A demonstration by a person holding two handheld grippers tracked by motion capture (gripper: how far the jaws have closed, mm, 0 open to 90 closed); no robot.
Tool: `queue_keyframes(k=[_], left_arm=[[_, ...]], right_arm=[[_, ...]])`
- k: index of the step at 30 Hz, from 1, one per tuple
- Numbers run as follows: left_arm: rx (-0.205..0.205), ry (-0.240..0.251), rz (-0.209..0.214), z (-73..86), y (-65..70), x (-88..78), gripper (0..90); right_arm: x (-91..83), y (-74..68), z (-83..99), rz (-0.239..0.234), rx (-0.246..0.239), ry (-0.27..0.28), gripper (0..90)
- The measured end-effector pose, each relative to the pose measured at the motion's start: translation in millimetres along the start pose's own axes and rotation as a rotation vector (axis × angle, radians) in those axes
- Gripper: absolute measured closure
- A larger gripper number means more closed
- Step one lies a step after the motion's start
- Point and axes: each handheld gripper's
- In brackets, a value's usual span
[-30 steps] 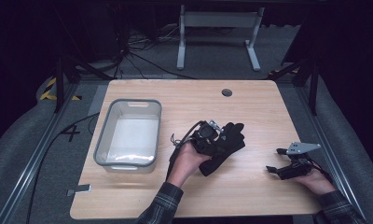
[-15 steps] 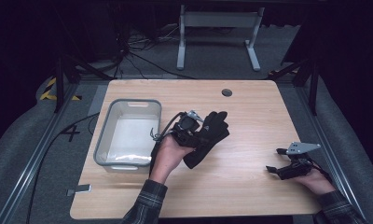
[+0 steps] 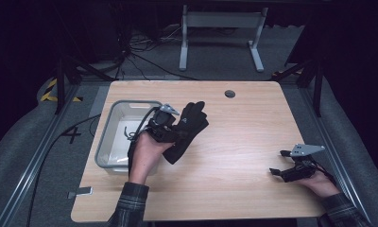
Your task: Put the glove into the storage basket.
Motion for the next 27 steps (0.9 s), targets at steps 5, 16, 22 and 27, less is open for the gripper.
queue_keyframes(k=[5,16,22,27], left_arm=[[-0.047,0.027,-0.044,12.5,-21.0,-19.7,65.6],[-0.156,0.04,-0.142,48.2,-67.4,-39.3,65.7],[-0.186,-0.006,-0.175,65.6,-89.0,-29.8,65.6],[-0.203,-0.035,-0.187,75.7,-100.1,-20.2,65.3]], right_arm=[[0.0,0.0,0.0,0.0,0.0,0.0,8.2],[0.2,0.0,-0.2,-0.001,0.001,0.0,8.0],[0.3,0.1,-0.2,-0.001,0.001,0.0,8.0],[0.4,0.0,-0.3,0.0,0.002,0.0,8.0]])
Point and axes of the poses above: each handheld gripper's, and its own axes: x roughly forward along the jaws, z roughly out of its underside, y roughly to its right, and after that the axes turned 6 degrees about -z, right-handed
